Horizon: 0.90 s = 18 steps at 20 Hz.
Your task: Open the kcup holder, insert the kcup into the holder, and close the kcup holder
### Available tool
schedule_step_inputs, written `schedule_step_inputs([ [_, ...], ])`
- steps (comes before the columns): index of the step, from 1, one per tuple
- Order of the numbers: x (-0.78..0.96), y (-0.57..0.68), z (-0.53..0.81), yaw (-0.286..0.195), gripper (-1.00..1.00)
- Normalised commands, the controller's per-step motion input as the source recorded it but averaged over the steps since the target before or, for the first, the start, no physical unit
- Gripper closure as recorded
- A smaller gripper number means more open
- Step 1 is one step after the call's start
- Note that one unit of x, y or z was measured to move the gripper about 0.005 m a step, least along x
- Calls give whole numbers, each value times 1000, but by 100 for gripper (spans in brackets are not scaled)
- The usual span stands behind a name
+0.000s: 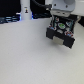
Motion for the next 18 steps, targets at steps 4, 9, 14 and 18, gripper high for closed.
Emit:
schedule_step_inputs([
  [4, 489, -256, -266, 3, -100],
  [9, 97, -96, -268, 108, -100],
  [14, -134, 152, -254, 195, -100],
  [18, -102, 264, -196, 205, -100],
])
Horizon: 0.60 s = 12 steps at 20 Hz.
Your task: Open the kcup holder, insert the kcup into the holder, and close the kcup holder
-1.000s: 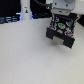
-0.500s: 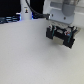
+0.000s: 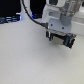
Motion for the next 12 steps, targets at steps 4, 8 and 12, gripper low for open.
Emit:
schedule_step_inputs([
  [4, -214, 329, -94, 192, -100],
  [8, -330, 417, -26, 139, -100],
  [12, -400, 442, -3, 124, -100],
])
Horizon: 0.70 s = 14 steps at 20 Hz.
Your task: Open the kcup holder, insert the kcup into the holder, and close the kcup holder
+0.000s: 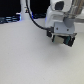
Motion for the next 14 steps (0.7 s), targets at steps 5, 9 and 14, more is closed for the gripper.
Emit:
schedule_step_inputs([
  [5, -400, 574, 13, 89, -100],
  [9, -419, 631, 12, 72, -100],
  [14, -448, 649, 16, 71, -100],
])
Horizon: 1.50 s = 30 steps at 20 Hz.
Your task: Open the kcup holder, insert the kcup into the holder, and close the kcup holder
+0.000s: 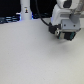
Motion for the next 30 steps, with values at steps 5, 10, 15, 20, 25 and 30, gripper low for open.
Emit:
schedule_step_inputs([
  [5, -586, 630, 17, 52, -100],
  [10, -601, 610, 11, 46, -100],
  [15, -576, 587, 13, 50, -100],
  [20, -564, 591, 13, 48, -100],
  [25, -553, 606, 12, 41, -100],
  [30, -553, 583, 18, 43, -100],
])
